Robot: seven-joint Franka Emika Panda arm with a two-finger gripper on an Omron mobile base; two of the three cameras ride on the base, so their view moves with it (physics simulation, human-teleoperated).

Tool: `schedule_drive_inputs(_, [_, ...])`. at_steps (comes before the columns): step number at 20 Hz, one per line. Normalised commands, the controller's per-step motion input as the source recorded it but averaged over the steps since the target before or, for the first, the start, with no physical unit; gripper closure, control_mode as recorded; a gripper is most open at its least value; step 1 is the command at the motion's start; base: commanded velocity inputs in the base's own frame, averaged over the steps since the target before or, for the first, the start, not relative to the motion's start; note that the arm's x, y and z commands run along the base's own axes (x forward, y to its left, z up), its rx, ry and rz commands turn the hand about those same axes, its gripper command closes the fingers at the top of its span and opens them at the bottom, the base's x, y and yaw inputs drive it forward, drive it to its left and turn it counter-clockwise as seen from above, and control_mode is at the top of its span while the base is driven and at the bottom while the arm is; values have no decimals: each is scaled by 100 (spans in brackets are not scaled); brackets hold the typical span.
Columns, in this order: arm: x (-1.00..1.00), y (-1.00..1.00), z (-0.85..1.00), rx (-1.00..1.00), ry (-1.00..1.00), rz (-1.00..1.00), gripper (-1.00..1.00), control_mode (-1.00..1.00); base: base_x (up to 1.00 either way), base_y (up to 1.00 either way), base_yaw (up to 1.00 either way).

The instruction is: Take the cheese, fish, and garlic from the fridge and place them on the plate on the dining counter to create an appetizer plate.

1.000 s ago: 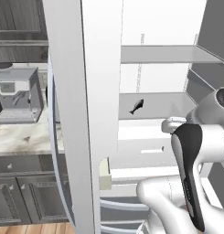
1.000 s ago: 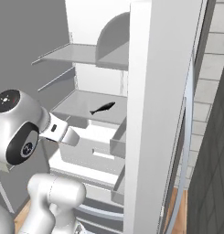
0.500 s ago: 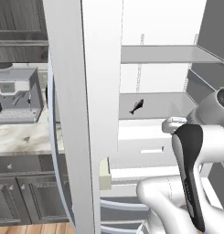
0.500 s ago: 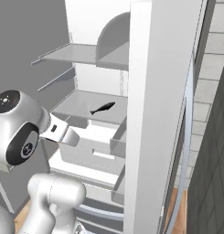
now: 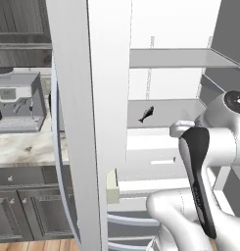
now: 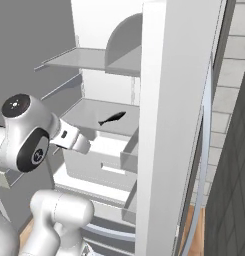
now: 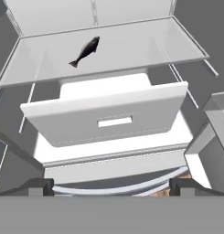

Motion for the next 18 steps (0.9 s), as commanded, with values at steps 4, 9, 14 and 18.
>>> schedule_drive_inputs(4, [45, 0, -3, 0, 0, 0, -100, -100, 0, 0, 0])
schedule_drive_inputs(9, [26, 0, -32, -1, -10, 0, -100, -100, 0, 0, 0])
schedule_drive_inputs(14, [46, 0, -20, 0, -4, 0, -100, -100, 0, 0, 0])
schedule_drive_inputs(18, [57, 0, -11, 0, 0, 0, -100, -100, 0, 0, 0])
